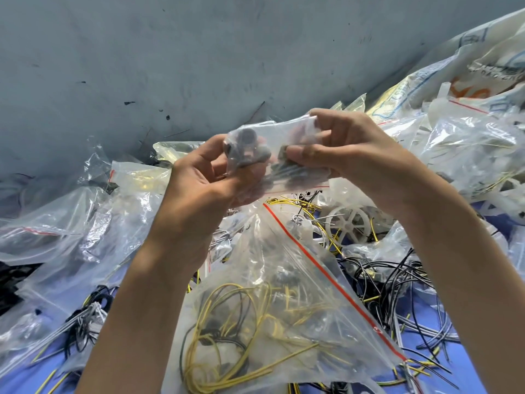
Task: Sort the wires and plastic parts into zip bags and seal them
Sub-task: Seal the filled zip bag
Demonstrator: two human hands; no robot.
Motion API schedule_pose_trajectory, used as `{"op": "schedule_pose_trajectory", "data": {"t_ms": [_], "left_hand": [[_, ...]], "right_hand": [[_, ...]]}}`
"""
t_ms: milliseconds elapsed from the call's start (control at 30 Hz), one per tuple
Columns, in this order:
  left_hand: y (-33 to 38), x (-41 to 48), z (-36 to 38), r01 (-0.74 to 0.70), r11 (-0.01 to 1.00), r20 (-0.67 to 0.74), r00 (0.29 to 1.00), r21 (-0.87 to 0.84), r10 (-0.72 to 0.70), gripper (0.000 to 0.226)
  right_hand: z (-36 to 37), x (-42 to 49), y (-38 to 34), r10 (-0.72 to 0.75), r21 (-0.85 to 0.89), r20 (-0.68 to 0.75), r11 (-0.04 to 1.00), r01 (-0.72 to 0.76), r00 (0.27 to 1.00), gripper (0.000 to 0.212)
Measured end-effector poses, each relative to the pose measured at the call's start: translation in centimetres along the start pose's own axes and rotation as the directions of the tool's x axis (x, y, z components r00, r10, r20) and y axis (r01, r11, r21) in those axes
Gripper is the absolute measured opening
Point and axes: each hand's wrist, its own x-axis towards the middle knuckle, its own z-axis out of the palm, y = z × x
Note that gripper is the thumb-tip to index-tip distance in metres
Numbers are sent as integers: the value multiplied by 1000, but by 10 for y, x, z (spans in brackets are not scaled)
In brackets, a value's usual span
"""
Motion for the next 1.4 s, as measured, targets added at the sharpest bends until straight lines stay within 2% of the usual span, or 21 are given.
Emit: {"op": "schedule_pose_trajectory", "data": {"t_ms": [100,167,300,433,600,667,767,867,1000,1133,1200,1333,1400], "left_hand": [[0,0,-1,-6,1000,-14,1000,-1,6,31],[-1,1,-1,7,999,-15,1000,-44,-7,21],[1,1,0,49,979,69,997,-198,-36,24],[3,-1,1,41,954,185,983,-298,16,27],[3,-1,3,69,925,166,986,-373,-7,35],[3,-1,1,79,910,168,986,-408,-10,31],[7,-1,-4,134,903,196,979,-407,-56,21],[10,0,-5,188,887,217,971,-421,-103,11],[5,0,-3,138,971,142,984,-196,-111,12],[5,-2,-3,79,997,177,981,14,-80,39],[4,-3,0,48,996,158,986,74,-59,32],[3,-4,1,30,985,195,979,169,-63,23],[4,-4,0,6,988,217,975,152,-39,22]], "right_hand": [[0,0,-1,-20,7,13,1000,20,1000,22],[-1,0,0,-44,36,-6,998,44,999,28],[-2,-1,-2,-97,145,36,985,90,995,21],[-6,-3,-4,-145,190,113,974,122,983,23],[-6,-6,-4,-188,186,167,970,156,968,33],[-6,-7,-7,-162,211,214,971,117,963,25],[-3,-7,-9,-149,108,136,985,134,979,24],[3,-7,-8,-211,-68,62,974,215,975,5],[5,-5,-6,-243,-115,59,962,248,968,18],[2,-3,-6,-267,-125,10,956,267,964,32],[0,-3,-6,-261,-104,19,960,262,965,36],[-1,-4,-5,-268,-161,20,950,267,963,28],[0,-2,-5,-279,-197,-5,942,273,960,21]]}}
